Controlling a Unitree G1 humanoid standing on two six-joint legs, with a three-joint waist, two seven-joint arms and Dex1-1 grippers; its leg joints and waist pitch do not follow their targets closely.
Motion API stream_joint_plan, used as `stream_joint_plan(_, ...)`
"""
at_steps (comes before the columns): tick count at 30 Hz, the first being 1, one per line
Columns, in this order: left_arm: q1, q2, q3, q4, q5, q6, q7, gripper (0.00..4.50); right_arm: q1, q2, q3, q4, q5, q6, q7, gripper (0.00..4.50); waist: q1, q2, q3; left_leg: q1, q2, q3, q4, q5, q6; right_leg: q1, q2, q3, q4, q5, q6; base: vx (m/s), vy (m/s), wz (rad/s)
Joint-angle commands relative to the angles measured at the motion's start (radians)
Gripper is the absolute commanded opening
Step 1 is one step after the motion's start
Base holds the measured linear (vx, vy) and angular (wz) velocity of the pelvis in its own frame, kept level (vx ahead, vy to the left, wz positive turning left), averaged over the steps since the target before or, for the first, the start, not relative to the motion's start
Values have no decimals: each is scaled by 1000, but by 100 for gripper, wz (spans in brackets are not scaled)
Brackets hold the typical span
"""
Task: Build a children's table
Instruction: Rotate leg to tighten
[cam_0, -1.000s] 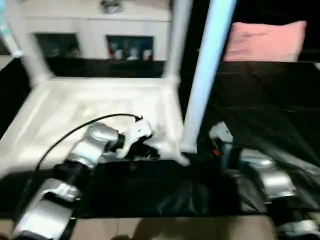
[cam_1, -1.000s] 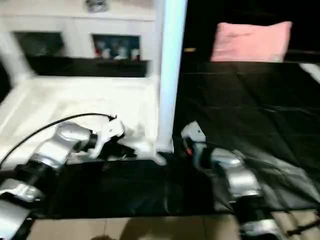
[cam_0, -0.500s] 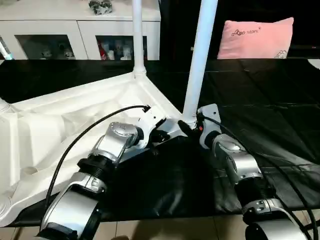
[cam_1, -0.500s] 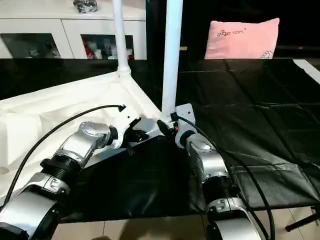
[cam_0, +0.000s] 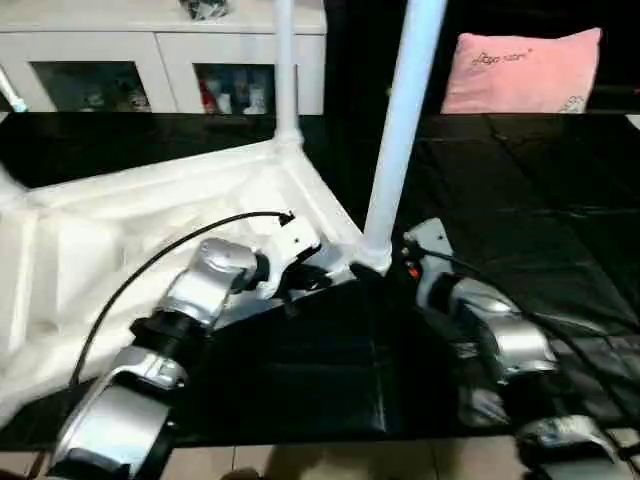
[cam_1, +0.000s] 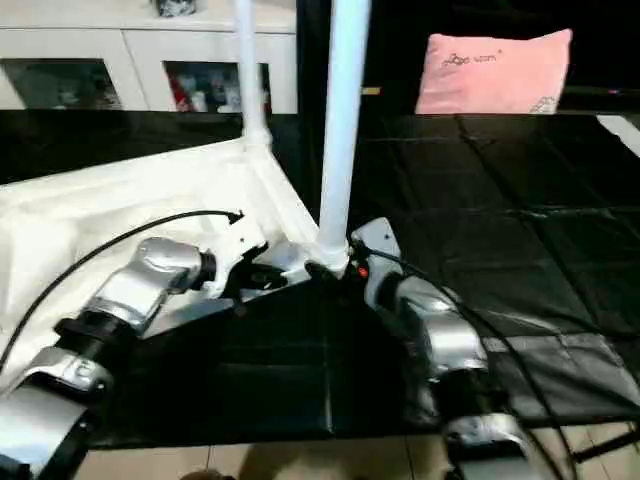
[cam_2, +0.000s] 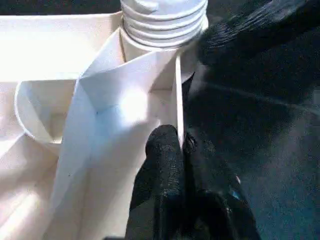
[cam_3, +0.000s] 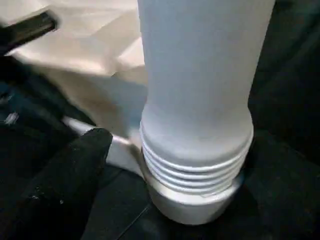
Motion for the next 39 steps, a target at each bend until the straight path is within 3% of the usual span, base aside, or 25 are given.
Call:
stream_joint_plan(1,16,24,-43,-29,-23,-67,-131,0,4,-62,23,-39,10,-30,141,446,4,-1,-65,2,49,-12,-57,-94,80,61,-93,57,-63,-2,-234,0,0,0)
stream_joint_plan(7,25,98,-97,-43,-27,-144,-316,0,-31,-176,85,-44,12,-76,392,446,19,-5,-62,5,53,-9,-57,-121,80,54,-92,56,-64,-55,-234,0,0,0)
stream_joint_plan(18,29,136,-143,-70,-32,-219,-444,0,-73,-214,153,-28,32,-89,595,446,43,-11,-66,6,55,-10,-53,-88,85,50,-95,55,-56,-58,-234,0,0,0)
stream_joint_plan(34,26,117,-159,-78,-28,-237,-448,0,-53,-192,183,-30,38,-93,642,294,48,-7,-69,5,54,-10,-51,-90,73,52,-94,54,-56,-58,-227,0,0,0)
stream_joint_plan(39,22,114,-160,-69,-25,-243,-446,0,-49,-192,188,-32,35,-93,645,268,48,-6,-69,4,53,-11,-50,-84,75,53,-93,53,-53,-35,-233,0,0,0)
